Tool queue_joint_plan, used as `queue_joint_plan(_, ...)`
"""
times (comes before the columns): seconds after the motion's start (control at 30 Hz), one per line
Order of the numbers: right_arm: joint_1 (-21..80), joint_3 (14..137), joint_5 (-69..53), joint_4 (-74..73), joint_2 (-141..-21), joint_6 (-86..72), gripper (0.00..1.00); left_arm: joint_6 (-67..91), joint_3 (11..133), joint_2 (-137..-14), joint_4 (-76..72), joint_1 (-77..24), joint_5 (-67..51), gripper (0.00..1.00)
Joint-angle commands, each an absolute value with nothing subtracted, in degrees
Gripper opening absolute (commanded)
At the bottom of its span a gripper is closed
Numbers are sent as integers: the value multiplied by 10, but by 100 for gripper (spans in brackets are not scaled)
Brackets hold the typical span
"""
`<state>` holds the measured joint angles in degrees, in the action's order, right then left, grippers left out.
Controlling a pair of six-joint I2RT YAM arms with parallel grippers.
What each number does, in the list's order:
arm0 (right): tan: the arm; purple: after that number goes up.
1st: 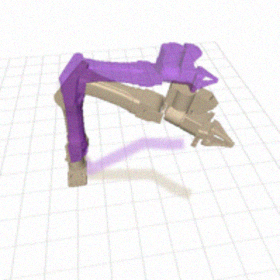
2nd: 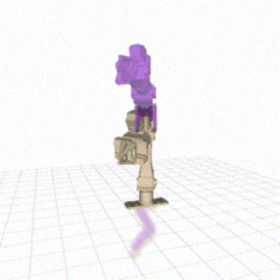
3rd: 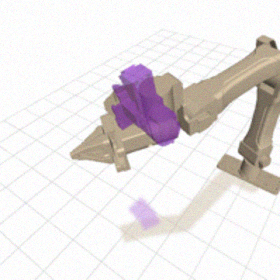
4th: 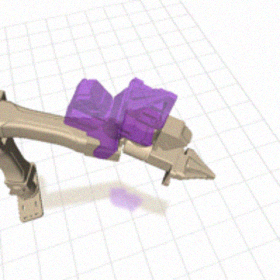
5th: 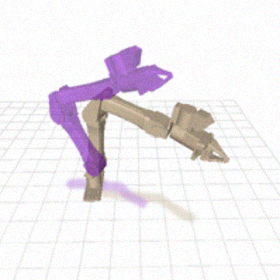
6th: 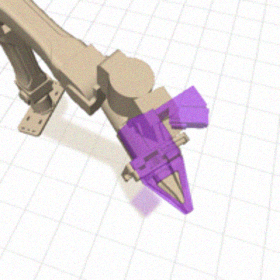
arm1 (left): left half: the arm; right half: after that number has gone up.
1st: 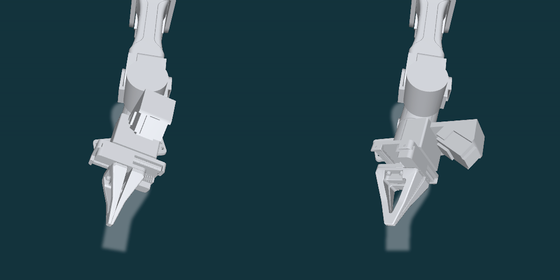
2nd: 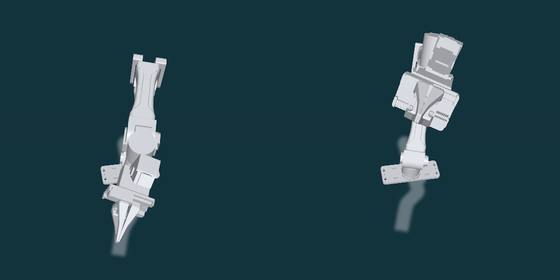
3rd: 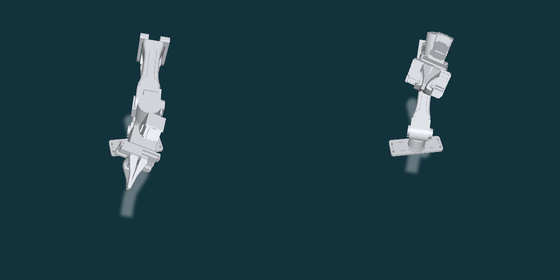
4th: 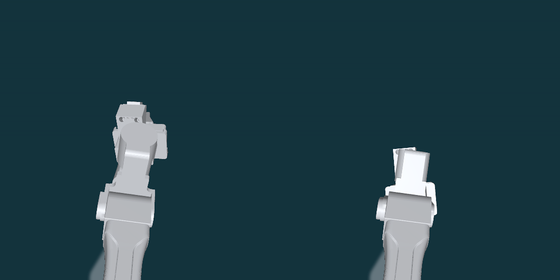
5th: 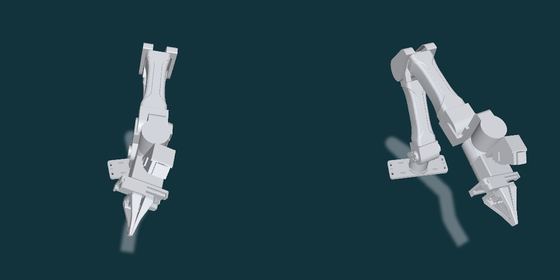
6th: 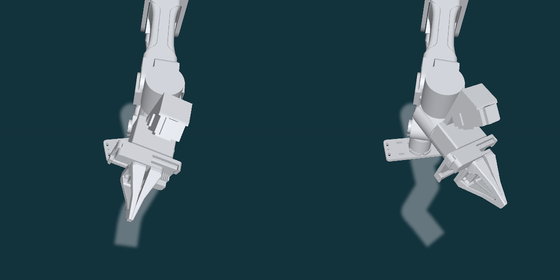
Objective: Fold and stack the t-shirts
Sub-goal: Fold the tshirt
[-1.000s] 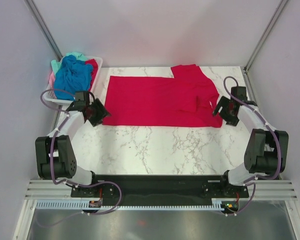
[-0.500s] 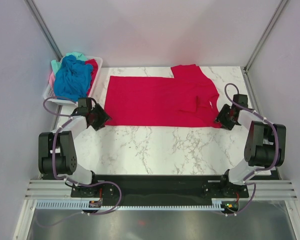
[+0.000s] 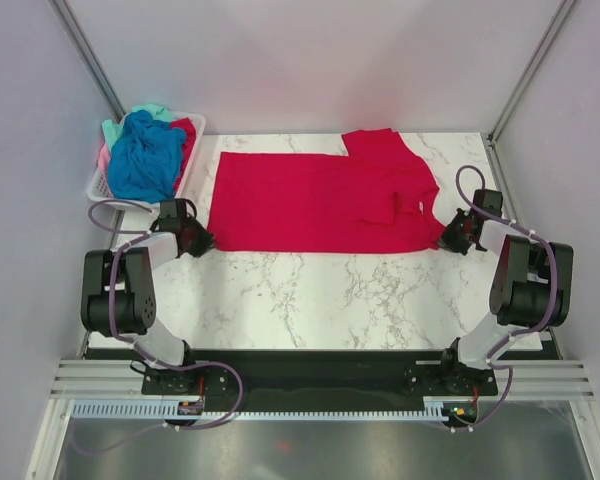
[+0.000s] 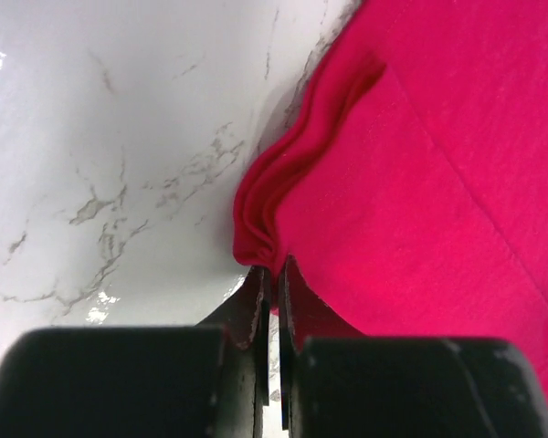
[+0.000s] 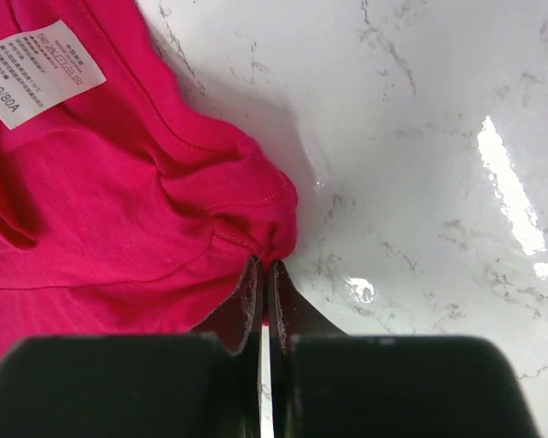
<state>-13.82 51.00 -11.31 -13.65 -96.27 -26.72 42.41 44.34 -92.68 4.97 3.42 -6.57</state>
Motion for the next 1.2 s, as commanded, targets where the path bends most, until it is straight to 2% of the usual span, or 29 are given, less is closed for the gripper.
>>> queue_joint_plan(0.0, -143, 500, -110, -134, -976, -265, 0, 431, 454, -948, 26, 33, -65, 2)
queue_joint_plan(0.23, -171, 498, -57, -221, -882, -277, 0, 422, 435, -760, 132, 37, -39, 2)
queue_joint_plan(0.6, -243, 429, -56, -336, -713, -298, 0, 433, 359, -515, 287, 36, -50, 2)
queue_joint_plan(0.63, -250, 419, -58, -346, -692, -297, 0, 437, 346, -497, 297, 37, -54, 3)
queue_joint_plan(0.67, -263, 415, -58, -352, -682, -299, 0, 449, 339, -479, 308, 37, -58, 8)
queue_joint_plan(0.7, -265, 411, -58, -356, -673, -301, 3, 457, 332, -441, 329, 37, -65, 11)
queue_joint_plan(0.73, -267, 415, -60, -372, -666, -305, 12, 466, 317, -423, 339, 36, -71, 12)
queue_joint_plan(0.8, -291, 411, -86, -378, -646, -329, 24, 491, 298, -369, 358, 36, -84, 18)
queue_joint_plan(0.83, -299, 411, -97, -382, -636, -336, 53, 503, 292, -353, 359, 25, -90, 33)
queue_joint_plan(0.87, -315, 413, -109, -389, -632, -339, 67, 507, 299, -342, 366, 24, -96, 43)
queue_joint_plan(0.93, -329, 424, -112, -411, -619, -339, 89, 512, 329, -323, 401, 24, -112, 59)
queue_joint_plan(1.03, -360, 447, -109, -434, -594, -328, 93, 473, 398, -325, 440, 24, -106, 75)
queue_joint_plan(1.17, -360, 492, -159, -418, -574, -309, 92, 400, 449, -332, 442, 24, -89, 79)
